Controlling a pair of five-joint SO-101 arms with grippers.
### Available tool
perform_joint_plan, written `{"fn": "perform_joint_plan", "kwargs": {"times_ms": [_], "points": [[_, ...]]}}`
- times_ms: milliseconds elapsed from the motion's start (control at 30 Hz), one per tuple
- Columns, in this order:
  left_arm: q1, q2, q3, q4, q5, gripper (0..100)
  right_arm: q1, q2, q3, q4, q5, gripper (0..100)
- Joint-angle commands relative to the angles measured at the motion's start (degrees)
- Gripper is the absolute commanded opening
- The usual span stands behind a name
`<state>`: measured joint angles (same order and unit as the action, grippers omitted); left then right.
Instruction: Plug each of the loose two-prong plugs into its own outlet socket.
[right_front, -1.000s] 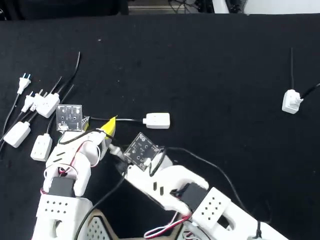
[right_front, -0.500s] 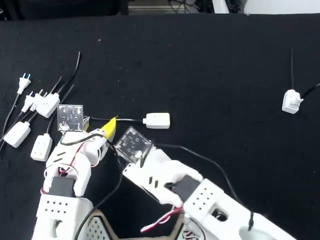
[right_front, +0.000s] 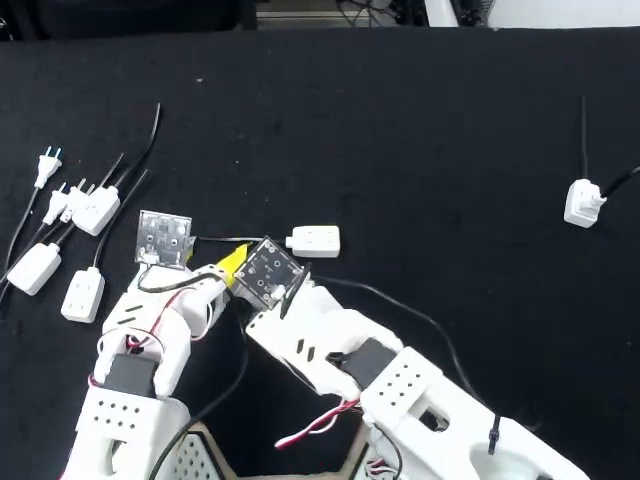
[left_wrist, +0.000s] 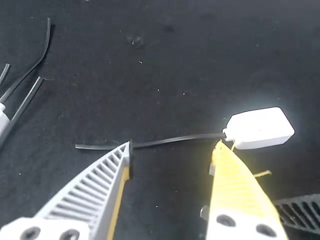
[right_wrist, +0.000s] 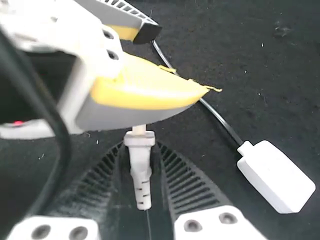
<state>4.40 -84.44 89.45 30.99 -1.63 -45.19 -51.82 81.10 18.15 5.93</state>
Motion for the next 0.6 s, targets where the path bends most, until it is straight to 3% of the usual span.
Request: {"fn": "perform_joint_plan", "kwargs": {"times_ms": [0, 233, 567], "points": [[0.75, -0.18, -0.57, -1.14, -1.14, 26, 1.49, -1.98, -2.68, 0.00, -0.09, 1.1], [0.75, -0.09, -0.57, -1.14, -1.23, 26, 1.49, -13.67, -2.51, 9.14, -0.09, 1.1], [0.75, -0.35, -0.57, -1.14, -1.23, 26, 1.49, -21.14, 1.63, 9.49, -0.09, 1.1]]}}
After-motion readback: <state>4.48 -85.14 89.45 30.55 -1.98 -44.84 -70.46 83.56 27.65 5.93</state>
